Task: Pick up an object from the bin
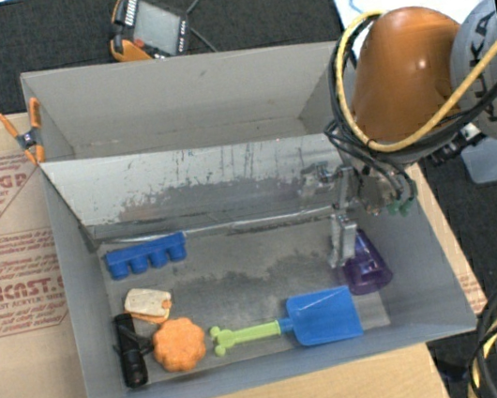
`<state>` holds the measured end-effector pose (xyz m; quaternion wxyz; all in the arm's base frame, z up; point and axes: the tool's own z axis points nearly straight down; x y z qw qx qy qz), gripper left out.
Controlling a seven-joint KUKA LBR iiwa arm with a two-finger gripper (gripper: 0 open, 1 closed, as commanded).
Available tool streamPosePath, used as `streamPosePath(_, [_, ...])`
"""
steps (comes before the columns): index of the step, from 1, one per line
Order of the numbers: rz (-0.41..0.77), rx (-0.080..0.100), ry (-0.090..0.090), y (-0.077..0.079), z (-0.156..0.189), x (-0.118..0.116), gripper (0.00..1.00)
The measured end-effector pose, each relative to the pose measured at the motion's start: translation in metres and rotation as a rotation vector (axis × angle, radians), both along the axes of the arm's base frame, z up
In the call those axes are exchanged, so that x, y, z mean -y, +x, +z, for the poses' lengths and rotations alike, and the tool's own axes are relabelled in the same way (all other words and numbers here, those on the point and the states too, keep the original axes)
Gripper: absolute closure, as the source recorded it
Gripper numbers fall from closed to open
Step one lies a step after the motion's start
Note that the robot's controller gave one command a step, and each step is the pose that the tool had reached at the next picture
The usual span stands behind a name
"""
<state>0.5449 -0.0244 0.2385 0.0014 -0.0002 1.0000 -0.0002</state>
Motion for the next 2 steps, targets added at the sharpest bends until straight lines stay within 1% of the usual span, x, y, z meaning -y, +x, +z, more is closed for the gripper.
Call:
streamPosePath(1, [0.0,0.0,0.0,0.0,0.0,0.0,0.0])
streamPosePath(2, [-0.043,-0.003,0.002,-0.021,-0.062,-0.007,0.0])
